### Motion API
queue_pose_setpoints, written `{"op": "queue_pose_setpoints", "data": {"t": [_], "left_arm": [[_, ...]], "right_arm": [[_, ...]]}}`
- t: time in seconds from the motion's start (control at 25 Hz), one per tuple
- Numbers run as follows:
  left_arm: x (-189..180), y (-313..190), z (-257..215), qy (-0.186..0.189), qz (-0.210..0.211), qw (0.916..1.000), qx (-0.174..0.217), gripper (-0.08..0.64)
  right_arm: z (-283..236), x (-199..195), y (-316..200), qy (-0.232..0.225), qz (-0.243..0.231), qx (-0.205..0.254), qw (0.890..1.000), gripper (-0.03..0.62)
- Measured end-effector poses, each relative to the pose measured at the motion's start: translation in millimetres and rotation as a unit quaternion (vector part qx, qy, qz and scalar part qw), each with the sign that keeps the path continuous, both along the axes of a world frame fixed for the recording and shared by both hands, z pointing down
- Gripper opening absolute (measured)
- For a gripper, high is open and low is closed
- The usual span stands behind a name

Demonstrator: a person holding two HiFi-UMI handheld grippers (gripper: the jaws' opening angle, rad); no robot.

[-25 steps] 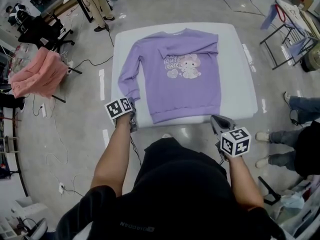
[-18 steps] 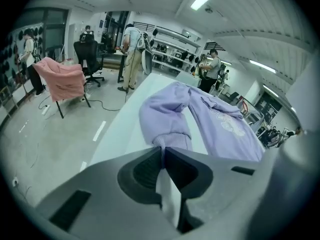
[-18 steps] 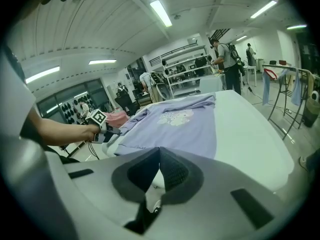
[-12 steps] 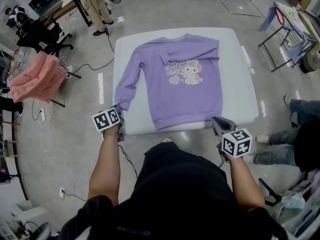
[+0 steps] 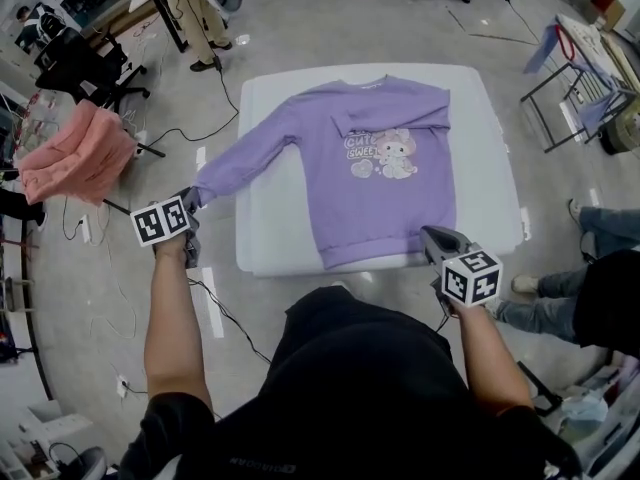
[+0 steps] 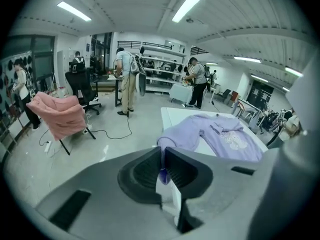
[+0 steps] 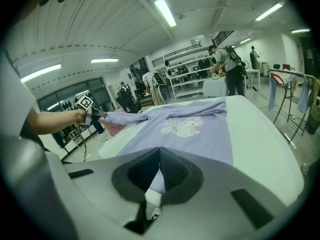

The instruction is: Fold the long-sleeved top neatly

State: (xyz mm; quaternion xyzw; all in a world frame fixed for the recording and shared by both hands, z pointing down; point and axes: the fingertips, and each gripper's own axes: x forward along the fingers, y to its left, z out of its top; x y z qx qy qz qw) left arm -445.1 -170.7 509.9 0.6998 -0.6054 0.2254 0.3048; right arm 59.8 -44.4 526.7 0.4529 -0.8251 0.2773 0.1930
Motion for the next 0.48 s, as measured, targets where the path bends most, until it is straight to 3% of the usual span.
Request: {"op": "queue_pose_setpoints", "data": {"t": [0.24, 0.48], "left_arm": [[-20, -50, -43, -0.029, 0.045, 0.9985, 0.013, 0.031], [-9, -94, -88, -0.045, 0.107, 0.993, 0.019, 0.031]], "right_arm": [[-4, -18, -16, 0.007, -0.005, 0.005, 1.0, 0.005], [-5, -27, -26, 0.013, -0.001, 0.009, 1.0, 0.005]]}}
